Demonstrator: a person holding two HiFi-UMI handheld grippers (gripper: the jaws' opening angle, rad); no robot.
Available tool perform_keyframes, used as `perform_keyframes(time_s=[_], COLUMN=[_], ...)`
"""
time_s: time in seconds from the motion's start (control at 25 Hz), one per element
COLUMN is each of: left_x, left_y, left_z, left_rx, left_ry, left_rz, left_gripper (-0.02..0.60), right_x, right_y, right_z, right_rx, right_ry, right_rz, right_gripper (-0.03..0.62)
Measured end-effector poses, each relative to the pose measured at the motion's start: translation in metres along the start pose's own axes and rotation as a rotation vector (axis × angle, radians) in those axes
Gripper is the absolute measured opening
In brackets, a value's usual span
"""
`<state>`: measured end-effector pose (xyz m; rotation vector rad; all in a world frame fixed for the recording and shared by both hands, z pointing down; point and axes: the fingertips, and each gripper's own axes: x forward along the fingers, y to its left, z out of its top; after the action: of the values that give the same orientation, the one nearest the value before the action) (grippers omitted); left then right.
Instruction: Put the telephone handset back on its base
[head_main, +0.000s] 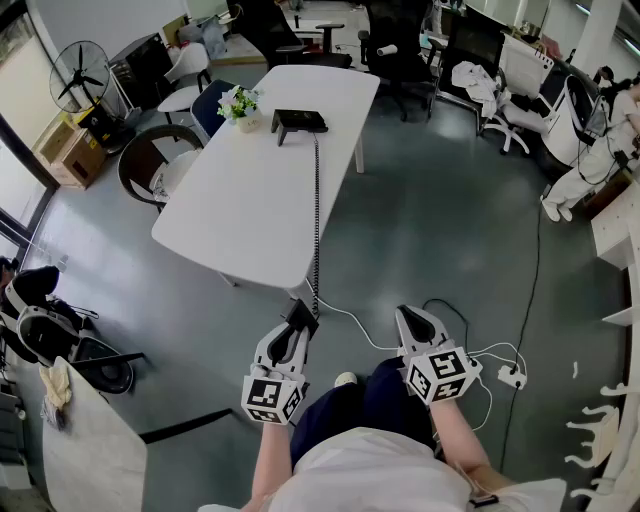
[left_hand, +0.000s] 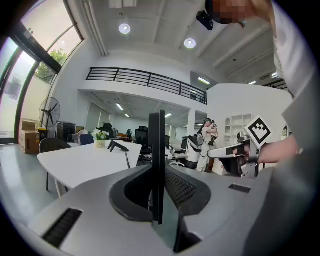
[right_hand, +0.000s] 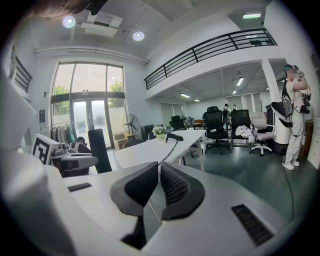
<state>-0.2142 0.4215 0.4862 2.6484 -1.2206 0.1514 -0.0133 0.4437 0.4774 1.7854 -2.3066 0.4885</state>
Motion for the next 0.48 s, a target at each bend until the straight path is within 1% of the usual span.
perform_keyframes(time_s=[0.16, 0.48], left_x=[-0.005, -0.009], left_y=[-0.004, -0.010], left_z=[-0.003, -0.007], left_rx=[-0.010, -0.011], left_ry=[0.005, 0.005], left_rz=[-0.004, -0.002], left_gripper=[0.077, 0.077], right_x=[-0.005, -0.011], right_y=[0.004, 0.008], right_z=[-0.004, -0.015], right_rx=[0.005, 0.011], right_ry=[-0.002, 0.013], right_rz=[-0.009, 0.005], right_gripper=[0.041, 0.041])
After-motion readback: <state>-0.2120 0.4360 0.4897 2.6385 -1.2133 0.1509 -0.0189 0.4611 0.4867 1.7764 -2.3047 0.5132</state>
